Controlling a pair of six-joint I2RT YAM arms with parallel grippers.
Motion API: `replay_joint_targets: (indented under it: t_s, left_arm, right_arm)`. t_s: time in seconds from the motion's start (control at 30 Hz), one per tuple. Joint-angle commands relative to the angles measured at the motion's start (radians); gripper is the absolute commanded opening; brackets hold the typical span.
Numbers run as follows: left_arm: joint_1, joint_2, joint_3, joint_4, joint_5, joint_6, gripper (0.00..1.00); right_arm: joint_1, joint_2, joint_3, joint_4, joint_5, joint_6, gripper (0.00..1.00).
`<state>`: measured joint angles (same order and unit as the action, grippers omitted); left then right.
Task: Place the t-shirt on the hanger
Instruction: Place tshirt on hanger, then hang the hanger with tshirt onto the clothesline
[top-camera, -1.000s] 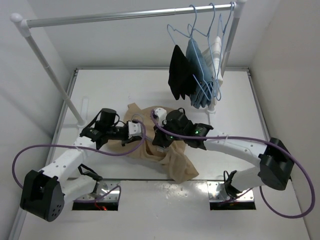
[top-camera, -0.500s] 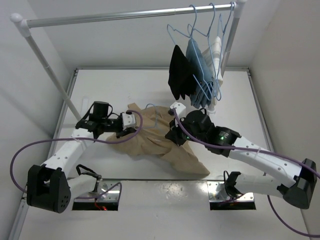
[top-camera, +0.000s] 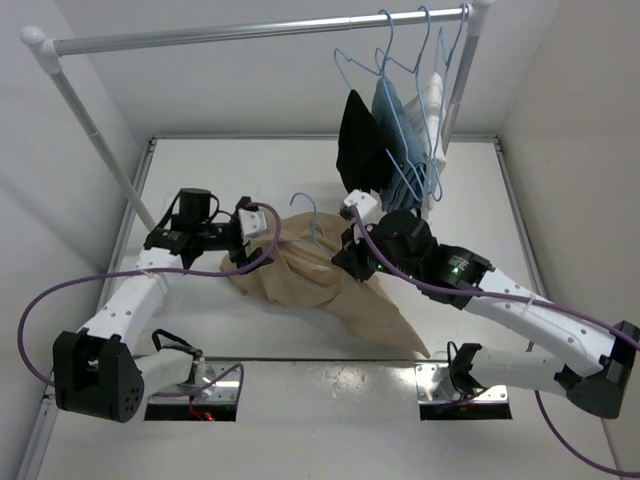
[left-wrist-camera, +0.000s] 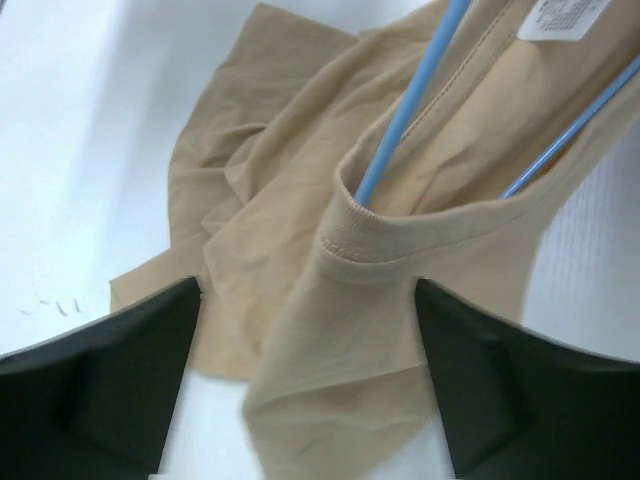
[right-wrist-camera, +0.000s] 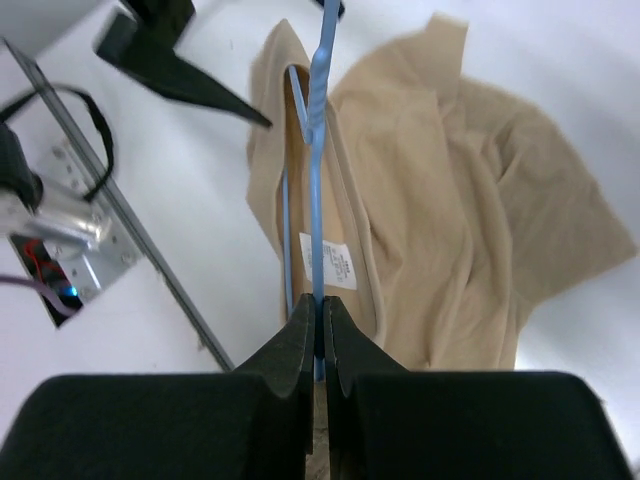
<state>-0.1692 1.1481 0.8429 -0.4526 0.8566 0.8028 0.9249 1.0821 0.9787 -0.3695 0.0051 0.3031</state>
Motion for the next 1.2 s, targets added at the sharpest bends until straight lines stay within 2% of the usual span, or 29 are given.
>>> replay_joint_targets:
  t_s: [0.0,0.17,0.23,0.33,0.63,0.87,1.17]
  left_arm:
    - [0.034,-0.011,0.073,0.035,0.029,-0.066,0.99]
    - [0.129,-0.031,0.13,0.092,0.052,-0.213,0.99]
    - [0.17,-0.043,0.13,0.166,0.073,-0.279,0.99]
    - [0.18,-0.053,0.157,0.225,0.073,-0.376,0.99]
    - [0.189,-0.062,0.219,0.226,0.061,-0.421,0.99]
    - [0.189,-0.102,0.154,0.226,0.052,-0.43,0.99]
    - [0.198,-0.111,0.093,0.226,0.042,-0.43,0.99]
  right_arm:
    - [-0.003,0.001,0.135,0.055,0.05,-0.025,0.0]
    - [-0.003,0.041,0.268,0.023,0.113,-0.076,0.0]
    - [0.006,0.07,0.333,-0.005,0.142,-0.091,0.0]
    - [0.006,0.085,0.399,-0.017,0.195,-0.113,0.0]
    - [0.006,0.153,0.537,0.075,0.371,-0.168,0.0]
    - [0.006,0.173,0.653,0.124,0.473,-0.26,0.0]
    - [0.006,0.144,0.644,0.273,0.645,-0.407,0.0]
